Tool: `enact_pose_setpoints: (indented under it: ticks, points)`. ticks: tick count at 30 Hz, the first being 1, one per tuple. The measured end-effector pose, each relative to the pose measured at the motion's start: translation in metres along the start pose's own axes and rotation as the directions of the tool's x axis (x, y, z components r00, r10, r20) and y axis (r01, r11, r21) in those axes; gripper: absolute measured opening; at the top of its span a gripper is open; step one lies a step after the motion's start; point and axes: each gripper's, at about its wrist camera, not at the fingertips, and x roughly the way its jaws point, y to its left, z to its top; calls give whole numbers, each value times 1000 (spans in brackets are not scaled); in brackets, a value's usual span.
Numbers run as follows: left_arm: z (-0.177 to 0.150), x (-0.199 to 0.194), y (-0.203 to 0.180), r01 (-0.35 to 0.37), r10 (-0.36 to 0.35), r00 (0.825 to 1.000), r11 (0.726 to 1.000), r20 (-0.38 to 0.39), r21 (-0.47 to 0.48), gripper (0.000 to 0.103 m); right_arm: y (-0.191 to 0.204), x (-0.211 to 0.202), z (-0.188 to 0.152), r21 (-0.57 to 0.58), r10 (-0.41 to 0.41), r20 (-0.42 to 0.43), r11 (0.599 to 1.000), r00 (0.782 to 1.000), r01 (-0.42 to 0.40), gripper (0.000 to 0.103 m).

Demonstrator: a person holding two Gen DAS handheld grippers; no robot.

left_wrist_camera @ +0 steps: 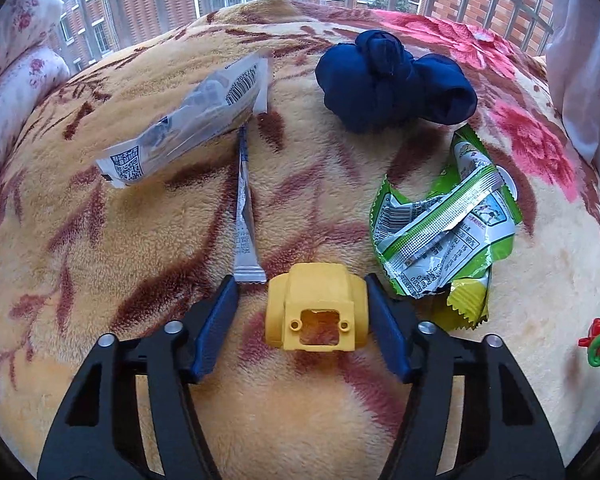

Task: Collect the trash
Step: 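Grasp the yellow plastic piece with the left gripper and lift it, then lower the toy car and yellow piece into the orange bin, open both grippers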

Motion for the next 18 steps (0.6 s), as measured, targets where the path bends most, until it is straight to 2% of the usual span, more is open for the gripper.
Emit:
enact_pose_setpoints:
  ticks: [1, 10, 18]
  points:
    - [0, 0, 0, 18, -18, 1000, 1000, 0, 4, 46, -1, 0, 0, 3, 0, 0, 1000, 1000, 0, 39]
    - [-10, -17, 7, 103, -103, 994, 995, 45, 10, 45, 1, -4, -3, -5, 10, 2, 1000, 1000, -10, 39]
    - [-29, -40, 17, 121, -122, 990, 993, 70, 17, 45, 12, -12, -2, -25, 28, 19, 999, 999, -28, 39]
